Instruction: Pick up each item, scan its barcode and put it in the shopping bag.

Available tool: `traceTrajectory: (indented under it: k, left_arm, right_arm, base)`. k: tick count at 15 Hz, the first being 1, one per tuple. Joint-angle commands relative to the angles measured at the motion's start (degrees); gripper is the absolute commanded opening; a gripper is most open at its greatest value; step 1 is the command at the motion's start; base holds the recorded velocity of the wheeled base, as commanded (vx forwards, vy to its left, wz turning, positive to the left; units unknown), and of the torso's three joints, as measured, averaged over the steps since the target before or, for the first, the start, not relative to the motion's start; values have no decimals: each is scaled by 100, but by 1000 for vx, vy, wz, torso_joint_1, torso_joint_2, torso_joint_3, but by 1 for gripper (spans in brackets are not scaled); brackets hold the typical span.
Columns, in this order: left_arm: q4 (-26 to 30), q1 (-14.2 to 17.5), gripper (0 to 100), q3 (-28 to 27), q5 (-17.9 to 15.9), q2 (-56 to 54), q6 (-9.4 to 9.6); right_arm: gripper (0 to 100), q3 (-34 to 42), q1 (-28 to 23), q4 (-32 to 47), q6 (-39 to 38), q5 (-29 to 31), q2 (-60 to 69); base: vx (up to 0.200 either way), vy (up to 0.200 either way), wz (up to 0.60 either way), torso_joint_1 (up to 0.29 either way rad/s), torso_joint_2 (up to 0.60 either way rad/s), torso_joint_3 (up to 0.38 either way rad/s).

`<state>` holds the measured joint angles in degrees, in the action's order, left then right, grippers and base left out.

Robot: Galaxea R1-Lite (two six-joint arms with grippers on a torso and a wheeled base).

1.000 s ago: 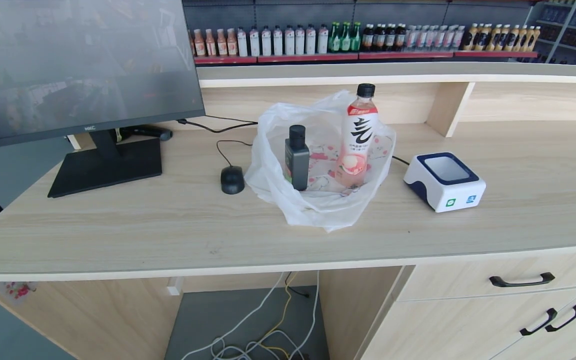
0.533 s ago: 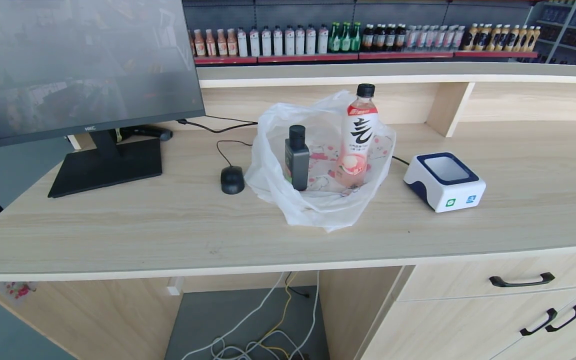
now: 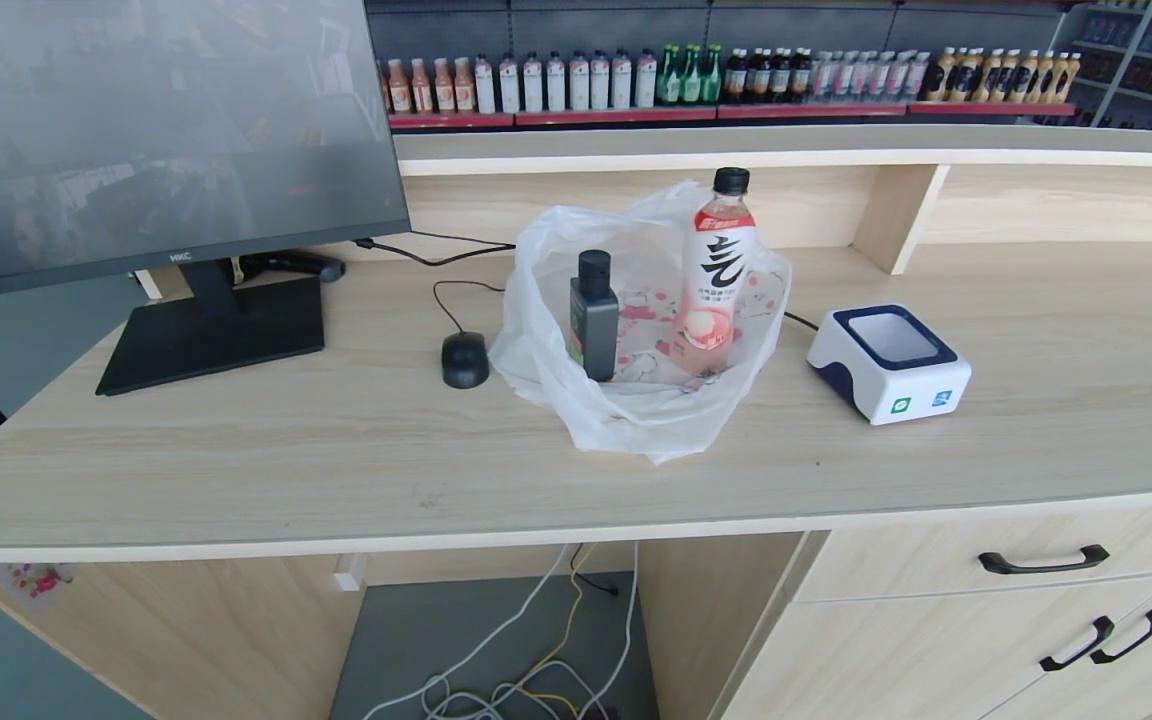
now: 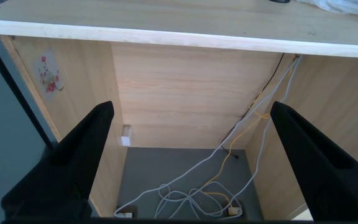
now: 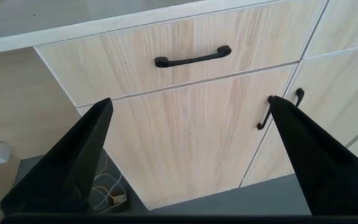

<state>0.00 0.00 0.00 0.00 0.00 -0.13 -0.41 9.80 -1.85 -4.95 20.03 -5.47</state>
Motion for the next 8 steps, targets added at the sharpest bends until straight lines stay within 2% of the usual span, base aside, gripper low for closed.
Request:
traceTrajectory:
  k: [1,4,5,7,8]
  left_arm:
    - [0,0,100,0,0,0,-4]
    - [0,0,100,0,0,0,-4]
    - [0,0,100,0,0,0,-4]
    - [0,0,100,0,0,0,-4]
    - [0,0,100,0,0,0,-4]
  right_arm:
    - [100,-2,-330,1,-6,1,-138]
    - [100,-11,-453,18,108,-17,-173]
    - [100,-11,-637,18,91,-17,-50]
    - [100,-2,-1437,18,38,-25,11]
    - [100,6,-1411,-8,99,-157,29]
  base:
    - [0,0,0,0,0,0]
    - [0,0,0,0,0,0]
    - [0,0,0,0,0,0]
    - [0,0,0,0,0,0]
    - [0,0,0,0,0,0]
